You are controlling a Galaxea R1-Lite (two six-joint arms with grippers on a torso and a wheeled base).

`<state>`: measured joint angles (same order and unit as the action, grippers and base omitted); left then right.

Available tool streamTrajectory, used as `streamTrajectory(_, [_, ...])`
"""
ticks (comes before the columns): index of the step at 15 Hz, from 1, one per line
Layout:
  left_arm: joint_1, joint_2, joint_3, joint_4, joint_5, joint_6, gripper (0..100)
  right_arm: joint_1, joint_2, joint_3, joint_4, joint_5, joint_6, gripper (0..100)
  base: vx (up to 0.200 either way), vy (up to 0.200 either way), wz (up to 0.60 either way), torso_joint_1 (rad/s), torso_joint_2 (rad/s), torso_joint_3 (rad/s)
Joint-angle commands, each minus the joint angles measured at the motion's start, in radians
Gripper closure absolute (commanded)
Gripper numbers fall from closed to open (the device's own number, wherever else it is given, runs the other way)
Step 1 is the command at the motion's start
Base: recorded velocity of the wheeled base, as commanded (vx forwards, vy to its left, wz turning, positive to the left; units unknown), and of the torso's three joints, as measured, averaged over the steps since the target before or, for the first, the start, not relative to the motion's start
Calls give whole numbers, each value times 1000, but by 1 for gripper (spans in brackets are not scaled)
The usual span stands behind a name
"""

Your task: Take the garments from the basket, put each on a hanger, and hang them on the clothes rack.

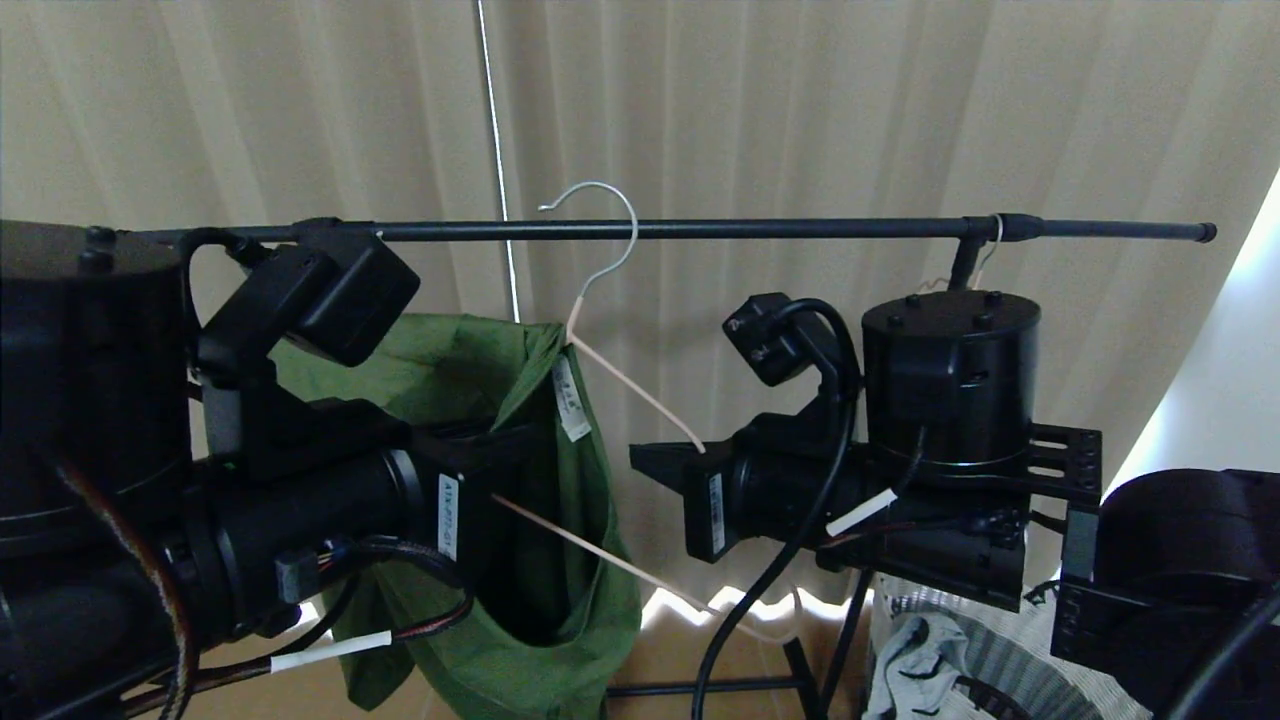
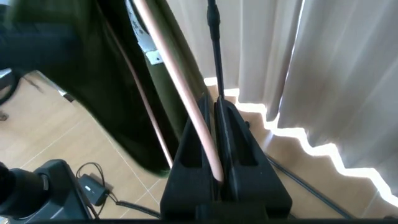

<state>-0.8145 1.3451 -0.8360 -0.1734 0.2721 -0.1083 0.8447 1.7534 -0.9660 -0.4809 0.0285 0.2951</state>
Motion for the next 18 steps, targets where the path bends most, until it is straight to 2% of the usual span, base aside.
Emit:
streamTrajectory(1, [0, -3, 5, -1, 1, -1, 0, 1, -29, 6, -1, 1, -1, 100, 0, 0, 0, 0, 0, 0])
streamTrajectory(3, [-2, -30, 31, -1, 1, 24, 0, -13, -75, 29, 10, 1, -7, 100, 0, 0, 0, 0, 0, 0])
streamTrajectory(5, [8, -77, 74, -15, 1, 79, 0, -49, -121, 70, 15, 1, -48, 100, 0, 0, 0, 0, 0, 0])
streamTrajectory(10, [35, -161, 204, -135, -2, 240, 0, -159, -186, 147, 42, 11, -174, 100, 0, 0, 0, 0, 0, 0])
streamTrajectory(11, [38, -173, 218, -161, -22, 269, 0, -173, -196, 150, 61, 11, -203, 100, 0, 0, 0, 0, 0, 0])
streamTrajectory(12, [81, -179, 222, -193, -82, 325, 0, -182, -209, 150, 88, 19, -225, 100, 0, 0, 0, 0, 0, 0])
streamTrajectory(13, [144, -181, 210, -199, -145, 415, 0, -184, -216, 150, 103, 60, -226, 100, 0, 0, 0, 0, 0, 0])
streamTrajectory(14, [196, -181, 195, -199, -205, 475, 0, -193, -219, 150, 110, 97, -231, 100, 0, 0, 0, 0, 0, 0])
streamTrajectory(17, [348, -170, 161, -198, -491, 661, 0, -223, -203, 150, 110, 222, -298, 100, 0, 0, 0, 0, 0, 0])
streamTrajectory(18, [367, -164, 153, -199, -524, 694, 0, -223, -193, 148, 108, 229, -307, 100, 0, 0, 0, 0, 0, 0])
